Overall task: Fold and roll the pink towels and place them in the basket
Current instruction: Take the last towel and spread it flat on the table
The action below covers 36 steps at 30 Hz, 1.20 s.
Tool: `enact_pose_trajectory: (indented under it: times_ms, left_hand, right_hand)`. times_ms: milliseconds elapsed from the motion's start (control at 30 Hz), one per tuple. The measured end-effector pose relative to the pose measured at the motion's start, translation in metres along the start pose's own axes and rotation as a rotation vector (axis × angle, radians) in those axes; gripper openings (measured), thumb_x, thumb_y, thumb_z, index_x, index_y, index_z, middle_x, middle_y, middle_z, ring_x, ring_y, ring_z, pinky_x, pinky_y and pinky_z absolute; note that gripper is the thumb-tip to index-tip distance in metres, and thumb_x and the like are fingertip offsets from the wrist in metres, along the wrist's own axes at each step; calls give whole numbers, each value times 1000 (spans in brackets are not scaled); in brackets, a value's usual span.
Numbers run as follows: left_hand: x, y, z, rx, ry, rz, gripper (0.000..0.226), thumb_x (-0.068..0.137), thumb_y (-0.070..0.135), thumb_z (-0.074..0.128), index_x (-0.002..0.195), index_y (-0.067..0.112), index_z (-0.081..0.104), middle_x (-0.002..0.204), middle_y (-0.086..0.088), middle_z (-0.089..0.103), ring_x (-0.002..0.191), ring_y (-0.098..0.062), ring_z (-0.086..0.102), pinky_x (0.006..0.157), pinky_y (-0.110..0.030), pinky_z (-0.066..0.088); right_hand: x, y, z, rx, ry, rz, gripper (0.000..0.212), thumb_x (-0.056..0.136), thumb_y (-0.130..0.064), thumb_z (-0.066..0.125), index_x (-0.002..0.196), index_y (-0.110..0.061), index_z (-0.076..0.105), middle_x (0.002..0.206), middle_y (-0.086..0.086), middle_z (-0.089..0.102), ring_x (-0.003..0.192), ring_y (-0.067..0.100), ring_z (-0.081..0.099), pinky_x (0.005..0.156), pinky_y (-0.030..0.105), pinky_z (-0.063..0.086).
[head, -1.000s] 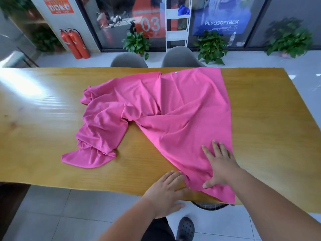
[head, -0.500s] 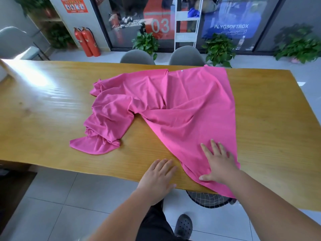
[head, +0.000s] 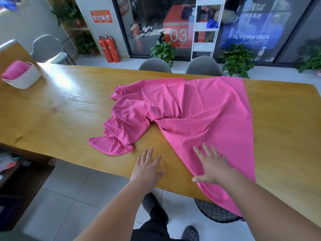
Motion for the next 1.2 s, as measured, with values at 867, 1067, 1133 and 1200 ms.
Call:
enact_pose_trajectory:
  times_ms: [867,1067,1133,1200]
  left_hand:
    - [177,-287,-62,-20,-48,-3,98,91,82,46,167,36,4,176,-1,3,162,-38,-6,128,-65,10]
    - [236,-307,-85,60,81,106,49,102,42,54,150,33,52,155,2,51,156,-39,26,125,-71,8]
    - [246,-316,-86,57,180,160,30,94,21,63,122,26,73,126,1,72,138,-37,52,123,-71,20]
    - [256,-327,-94,48,282,211,21,84,14,71,104,20,74,102,-1,78,115,-35,66,119,-66,32]
  right_hand:
    - [197,-134,-76,-40,102,237,97,90,-76,57,164,-34,10,167,23,20,152,46,28,123,52,33]
    - [207,-146,-95,-162,220,331,46,102,-33,53,146,-38,41,135,1,56,119,27,62,87,40,56]
    - [204,-145,-102,-106,300,328,33,102,-26,51,134,-35,55,126,-4,62,111,25,64,83,40,56]
    - [201,-138,-114,47,396,342,18,102,-30,51,116,-33,62,117,-5,66,101,26,66,75,40,52]
Point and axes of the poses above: each hand's wrist, its own x-axis towards the middle knuckle, its own z-axis out of the palm, y = z × x, the point moved 1 cm from there along x, towards the middle knuckle
